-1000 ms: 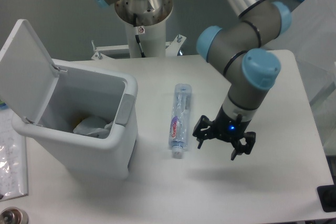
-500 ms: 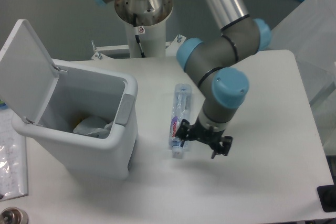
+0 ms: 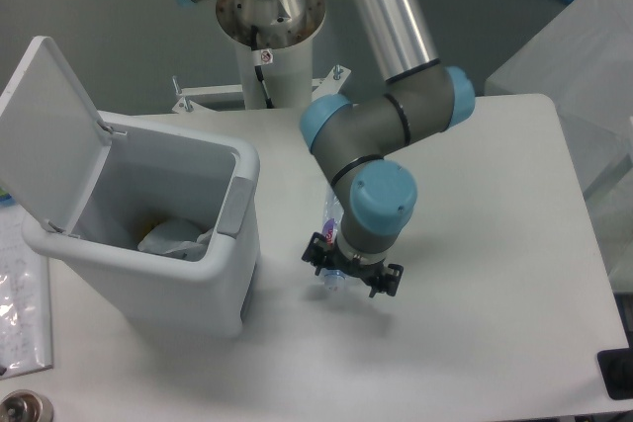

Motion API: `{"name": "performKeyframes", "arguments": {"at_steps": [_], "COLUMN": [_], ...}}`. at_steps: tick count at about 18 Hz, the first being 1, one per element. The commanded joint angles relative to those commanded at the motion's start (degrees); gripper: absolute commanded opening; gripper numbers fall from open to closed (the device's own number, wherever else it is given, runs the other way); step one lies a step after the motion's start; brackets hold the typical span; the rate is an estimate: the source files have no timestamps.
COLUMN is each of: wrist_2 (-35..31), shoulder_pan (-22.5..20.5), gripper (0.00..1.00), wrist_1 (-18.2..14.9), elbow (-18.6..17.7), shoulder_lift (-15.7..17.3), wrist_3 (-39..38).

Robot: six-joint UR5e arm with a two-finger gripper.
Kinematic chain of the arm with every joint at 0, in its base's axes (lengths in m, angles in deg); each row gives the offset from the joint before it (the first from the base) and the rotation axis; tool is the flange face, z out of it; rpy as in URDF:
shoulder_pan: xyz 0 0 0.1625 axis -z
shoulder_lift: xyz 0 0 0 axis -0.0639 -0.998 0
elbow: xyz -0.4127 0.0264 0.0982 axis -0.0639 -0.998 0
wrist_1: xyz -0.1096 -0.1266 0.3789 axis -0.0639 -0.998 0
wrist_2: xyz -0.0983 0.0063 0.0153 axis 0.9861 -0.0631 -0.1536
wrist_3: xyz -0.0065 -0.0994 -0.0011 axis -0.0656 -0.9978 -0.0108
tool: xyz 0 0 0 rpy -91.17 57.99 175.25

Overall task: Place the trash in the trash can
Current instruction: 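Move the open gripper over the clear water bottle, then rotate the gripper and close it around the bottle's end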

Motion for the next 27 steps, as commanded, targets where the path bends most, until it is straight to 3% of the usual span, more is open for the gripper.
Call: {"name": "performKeyframes", "arguments": {"at_steps": [3,4,7,12,15,18,21,27], "wrist_2": [-0.18,-0.01,0.17,-0.09,0.17,0.52,1.05,10.0], "shoulder_pan": [0.26,0.35,0.35,0.44,0.62,0.62,0.35,-1.23], "gripper": [1.0,0.94,0.61,0.34,0.07,0.02,0.02,0.02], "wrist_1": [0.09,0.17,0.0,0.09,0.26,0.26,0.18,1.14], "elbow": [0.09,0.09,0.0,-0.17,0.26,0.61,3.33,15.1], "shoulder_lift": [-0.79,-0.88,-0.88,-0.8,-0.53,0.08,0.52,0.26], "wrist_3": [-0.18,-0.27,-0.18,-0.36,-2.38,-2.38,-2.47,-5.81]}}
